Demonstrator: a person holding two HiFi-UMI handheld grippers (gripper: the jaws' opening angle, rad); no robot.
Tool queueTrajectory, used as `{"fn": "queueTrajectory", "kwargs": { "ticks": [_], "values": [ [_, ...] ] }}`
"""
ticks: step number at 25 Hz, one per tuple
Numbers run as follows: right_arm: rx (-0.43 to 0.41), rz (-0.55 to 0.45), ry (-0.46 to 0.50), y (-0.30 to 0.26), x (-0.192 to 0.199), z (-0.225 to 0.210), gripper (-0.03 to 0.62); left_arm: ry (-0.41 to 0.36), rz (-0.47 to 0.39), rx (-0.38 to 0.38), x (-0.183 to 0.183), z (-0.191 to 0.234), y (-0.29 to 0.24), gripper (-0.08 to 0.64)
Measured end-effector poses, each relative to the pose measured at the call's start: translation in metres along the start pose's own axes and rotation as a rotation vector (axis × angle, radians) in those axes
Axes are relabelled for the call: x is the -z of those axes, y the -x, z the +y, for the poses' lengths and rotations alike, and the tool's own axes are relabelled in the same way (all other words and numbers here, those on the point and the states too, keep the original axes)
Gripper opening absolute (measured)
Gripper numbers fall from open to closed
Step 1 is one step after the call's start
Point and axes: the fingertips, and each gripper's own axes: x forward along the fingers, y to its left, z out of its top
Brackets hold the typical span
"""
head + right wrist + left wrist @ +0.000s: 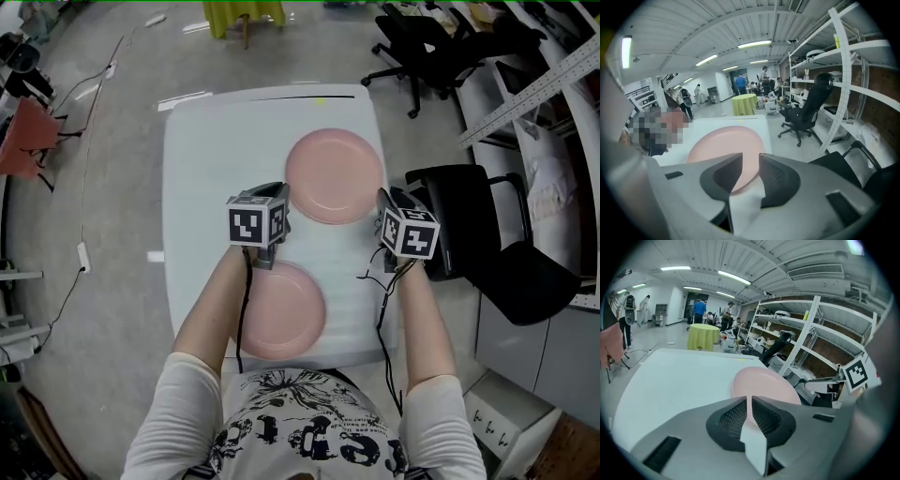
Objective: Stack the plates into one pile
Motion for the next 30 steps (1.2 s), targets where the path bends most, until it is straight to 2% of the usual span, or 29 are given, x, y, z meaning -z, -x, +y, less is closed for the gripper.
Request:
{"fn": "queueTrajectory", "kwargs": {
  "ticks": [3,5,8,10,17,22,30],
  "values": [
    [0.018,0.055,-0.018,-0.031,0.003,-0.014,0.147,0.005,0.037,-0.026,0.000,0.016,-0.027,0.048],
    [0.016,0.083,-0.041,-0.050,0.005,-0.022,0.156,0.017,0.049,-0.033,0.000,0.024,-0.044,0.115],
    [0.014,0.113,-0.052,-0.065,0.013,-0.028,0.156,0.024,0.066,-0.044,0.005,0.028,-0.056,0.117],
    [0.014,0.125,-0.044,-0.073,0.013,-0.030,0.156,0.048,0.066,-0.038,0.004,0.032,-0.063,0.181],
    [0.005,0.170,-0.038,-0.092,0.024,-0.032,0.156,0.088,0.124,-0.010,0.018,0.034,-0.088,0.177],
    [0.013,0.174,-0.028,-0.097,0.024,-0.033,0.097,0.102,0.141,0.017,0.017,0.027,-0.096,0.080],
    [-0.020,0.194,-0.040,-0.090,0.030,-0.028,0.077,0.147,0.144,0.029,0.019,0.029,-0.095,0.060]
  ]
}}
